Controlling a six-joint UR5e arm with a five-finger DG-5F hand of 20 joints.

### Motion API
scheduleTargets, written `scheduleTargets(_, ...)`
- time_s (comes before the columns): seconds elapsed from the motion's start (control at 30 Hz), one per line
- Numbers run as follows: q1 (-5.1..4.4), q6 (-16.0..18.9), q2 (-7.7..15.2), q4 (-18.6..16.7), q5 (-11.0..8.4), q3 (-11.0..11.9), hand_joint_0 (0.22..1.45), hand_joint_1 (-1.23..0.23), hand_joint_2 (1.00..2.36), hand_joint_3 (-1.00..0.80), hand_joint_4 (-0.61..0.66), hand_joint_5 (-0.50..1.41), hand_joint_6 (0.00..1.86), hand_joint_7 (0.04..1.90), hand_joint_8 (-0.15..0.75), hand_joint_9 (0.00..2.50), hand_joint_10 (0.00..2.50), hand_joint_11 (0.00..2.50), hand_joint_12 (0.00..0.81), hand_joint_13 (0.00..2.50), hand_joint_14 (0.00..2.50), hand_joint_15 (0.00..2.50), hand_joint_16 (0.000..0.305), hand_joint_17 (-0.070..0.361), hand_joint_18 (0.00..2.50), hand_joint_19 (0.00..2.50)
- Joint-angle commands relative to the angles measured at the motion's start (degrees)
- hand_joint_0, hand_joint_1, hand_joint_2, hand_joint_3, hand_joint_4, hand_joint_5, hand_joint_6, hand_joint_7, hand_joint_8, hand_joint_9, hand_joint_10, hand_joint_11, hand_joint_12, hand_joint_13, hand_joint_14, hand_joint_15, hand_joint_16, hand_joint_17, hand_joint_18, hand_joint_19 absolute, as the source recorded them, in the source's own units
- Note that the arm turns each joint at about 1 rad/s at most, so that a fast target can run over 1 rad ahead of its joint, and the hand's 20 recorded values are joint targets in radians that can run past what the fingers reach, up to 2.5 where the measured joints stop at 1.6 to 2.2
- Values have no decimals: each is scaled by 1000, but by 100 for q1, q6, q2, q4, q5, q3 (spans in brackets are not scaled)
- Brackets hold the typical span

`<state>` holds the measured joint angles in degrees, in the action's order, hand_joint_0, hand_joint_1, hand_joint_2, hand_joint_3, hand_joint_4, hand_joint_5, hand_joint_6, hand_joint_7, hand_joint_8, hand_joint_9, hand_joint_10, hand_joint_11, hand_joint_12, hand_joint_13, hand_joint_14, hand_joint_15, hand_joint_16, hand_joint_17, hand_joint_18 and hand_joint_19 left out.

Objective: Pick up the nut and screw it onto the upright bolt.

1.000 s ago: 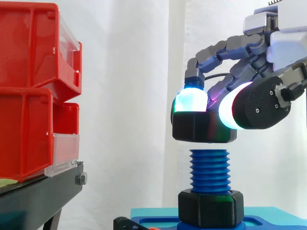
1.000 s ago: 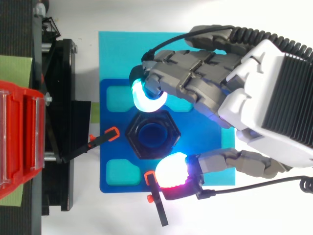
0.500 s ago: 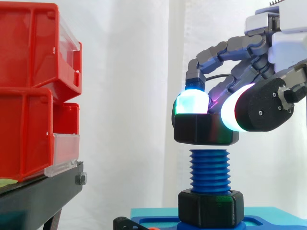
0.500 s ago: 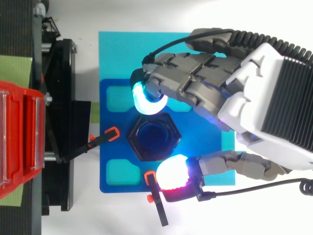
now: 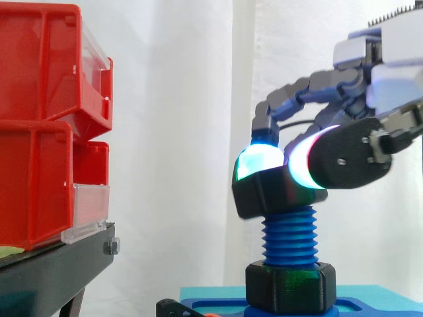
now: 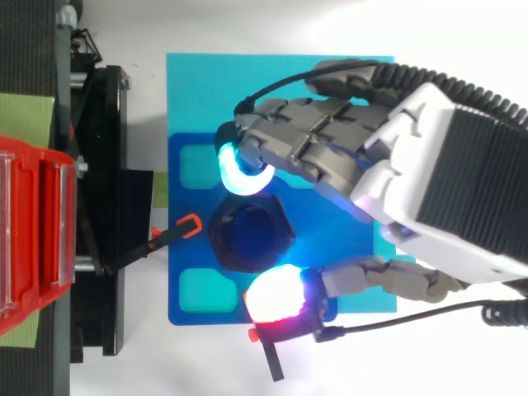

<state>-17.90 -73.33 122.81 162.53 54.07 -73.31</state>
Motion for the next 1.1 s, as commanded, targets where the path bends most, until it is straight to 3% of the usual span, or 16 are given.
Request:
scheduleTargets(0.0, -3, 232, 112, -2, 16, 36, 586, -723, 1000, -500, 306, -145, 502, 1270, 356, 806, 10, 333, 443, 757, 4, 117, 46, 104, 549, 401)
scheduleTargets(0.23, 6, 302, 103, 350, 69, 168, 586, -723, 1000, -500, 306, -145, 502, 1269, 358, 807, 11, 335, 433, 756, 3, 111, 44, 98, 518, 397)
scheduleTargets(0.3, 6, 337, 103, 605, 77, 300, 586, -722, 1000, -500, 308, -145, 502, 1269, 356, 809, 10, 335, 432, 754, 4, 114, 42, 96, 505, 399)
scheduleTargets(0.73, 32, 346, 94, 1325, 174, 748, 586, -719, 1000, -500, 304, -144, 502, 1270, 354, 806, 11, 338, 435, 764, 4, 125, 45, 101, 504, 413)
scheduleTargets(1.07, 32, 328, 94, 1501, 174, 766, 585, -716, 1000, -500, 300, -144, 502, 1270, 356, 809, 11, 342, 434, 765, 4, 125, 45, 101, 505, 413)
